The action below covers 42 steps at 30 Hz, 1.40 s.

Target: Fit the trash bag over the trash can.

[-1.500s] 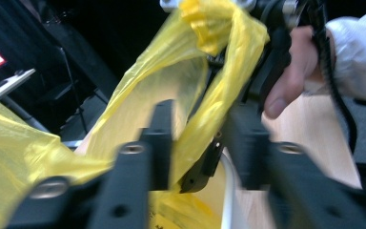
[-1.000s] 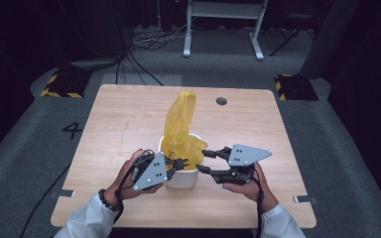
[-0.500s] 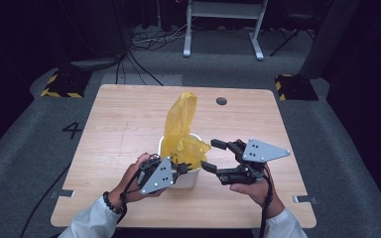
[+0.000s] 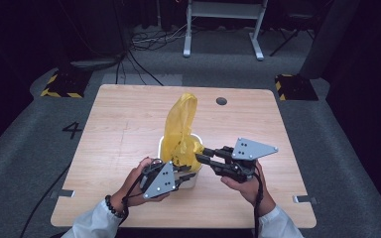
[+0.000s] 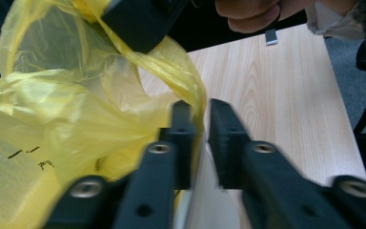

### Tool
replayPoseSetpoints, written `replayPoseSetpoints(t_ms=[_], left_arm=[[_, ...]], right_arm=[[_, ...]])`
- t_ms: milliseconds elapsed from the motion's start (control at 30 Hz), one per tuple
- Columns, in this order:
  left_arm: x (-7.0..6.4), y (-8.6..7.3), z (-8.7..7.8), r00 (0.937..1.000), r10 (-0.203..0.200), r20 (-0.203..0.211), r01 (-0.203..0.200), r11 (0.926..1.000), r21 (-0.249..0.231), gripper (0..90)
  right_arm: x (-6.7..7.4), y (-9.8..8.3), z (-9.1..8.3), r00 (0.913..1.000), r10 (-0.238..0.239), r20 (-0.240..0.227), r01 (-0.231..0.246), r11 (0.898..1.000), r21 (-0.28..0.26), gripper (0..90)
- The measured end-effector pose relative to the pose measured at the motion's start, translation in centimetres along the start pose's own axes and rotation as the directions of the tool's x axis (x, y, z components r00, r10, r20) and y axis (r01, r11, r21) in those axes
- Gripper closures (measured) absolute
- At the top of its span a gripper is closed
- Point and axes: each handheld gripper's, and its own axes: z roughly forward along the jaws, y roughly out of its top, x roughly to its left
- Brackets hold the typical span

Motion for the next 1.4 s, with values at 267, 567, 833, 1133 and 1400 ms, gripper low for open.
replayPoseSetpoints(t_ms=[267, 567, 833, 1133, 1400], left_arm=[[1.2, -1.1, -3.1, 0.9885, -0.144, -0.046, 0.141, 0.9877, -0.069, 31.5], [5.7, -0.5, -5.0, 0.9471, -0.306, -0.096, 0.293, 0.9473, -0.129, 26.2], [9.5, 0.6, -1.9, 0.9284, -0.328, -0.174, 0.325, 0.9445, -0.048, 20.5], [13.1, -1.2, -0.2, 0.9245, -0.358, -0.130, 0.363, 0.9314, 0.017, 70.0], [11.0, -2.5, -4.1, 0.9462, -0.318, -0.060, 0.316, 0.9479, -0.038, 88.7]], right_arm=[[0.1, -0.5, -0.4, 0.9991, -0.036, -0.021, 0.036, 0.999, 0.022, 87.5], [0.7, -0.6, 0.5, 0.9962, -0.073, -0.048, 0.077, 0.993, 0.087, 87.8], [1.0, -0.8, 1.2, 0.9931, -0.099, -0.062, 0.106, 0.987, 0.124, 87.8], [0.9, -0.8, 0.7, 0.9932, -0.102, -0.057, 0.108, 0.987, 0.117, 87.6], [-0.2, -1.3, -1.1, 0.9988, -0.049, 0.004, 0.049, 0.996, 0.076, 87.5]])
